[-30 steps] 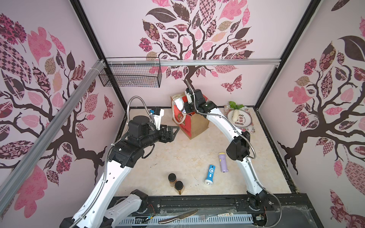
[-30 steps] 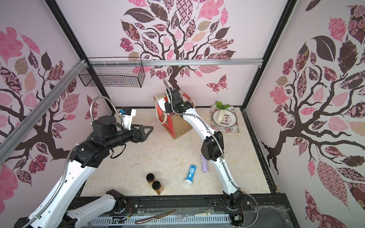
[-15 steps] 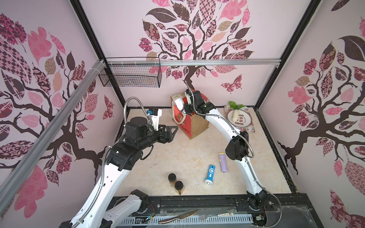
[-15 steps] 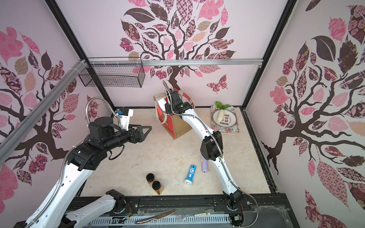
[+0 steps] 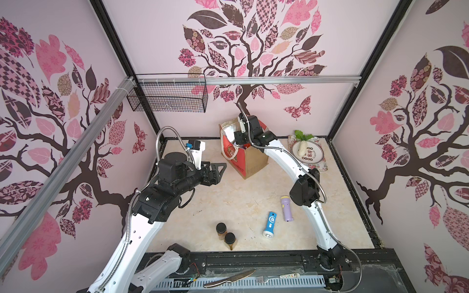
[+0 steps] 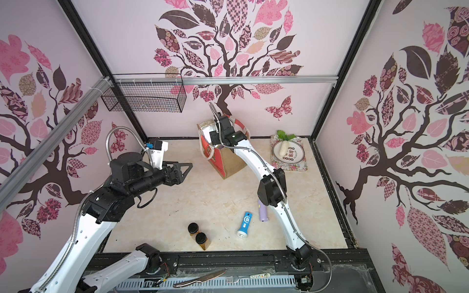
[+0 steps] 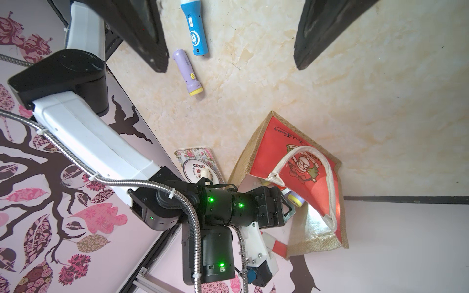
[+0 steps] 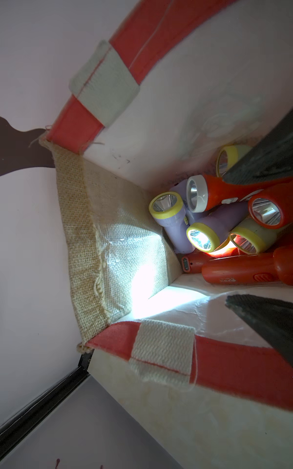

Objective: Put the flashlights into the tote bags
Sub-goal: Place the flashlight in the canvas bag, then pick up the flashlight from the center of the board.

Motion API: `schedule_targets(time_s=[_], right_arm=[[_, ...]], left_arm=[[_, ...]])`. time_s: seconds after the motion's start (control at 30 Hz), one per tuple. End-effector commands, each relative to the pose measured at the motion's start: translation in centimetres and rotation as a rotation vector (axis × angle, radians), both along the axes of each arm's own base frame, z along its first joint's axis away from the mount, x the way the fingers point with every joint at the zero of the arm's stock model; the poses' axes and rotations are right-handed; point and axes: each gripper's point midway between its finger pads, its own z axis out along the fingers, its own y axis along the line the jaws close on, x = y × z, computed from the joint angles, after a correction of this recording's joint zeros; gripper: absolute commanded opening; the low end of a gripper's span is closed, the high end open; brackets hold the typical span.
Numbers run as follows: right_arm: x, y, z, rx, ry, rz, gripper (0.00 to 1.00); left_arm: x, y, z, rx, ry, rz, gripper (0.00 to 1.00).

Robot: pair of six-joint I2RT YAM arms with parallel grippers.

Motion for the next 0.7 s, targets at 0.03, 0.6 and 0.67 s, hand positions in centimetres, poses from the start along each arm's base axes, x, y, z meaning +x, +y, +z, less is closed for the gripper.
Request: schedule_targets(time_s=[0.03, 0.6, 0.67], right_arm=[[-1.7, -0.5, 8.2, 0.08, -0.117, 0.01, 0.74], [-9.8, -4.5, 13.4, 0.142, -0.058, -0.002, 0.85], [-11.3, -5.5, 13.0, 0.133, -0.039, -0.005, 0.86]], left_arm=[[-0.2, 0.7, -1.5, 0.034, 0.044, 0.031, 0.81], [-1.7, 1.8, -5.7, 0.051, 0.191, 0.079, 0.79], [-1.8, 1.6, -6.2, 0.024, 0.195, 0.08, 0.79]])
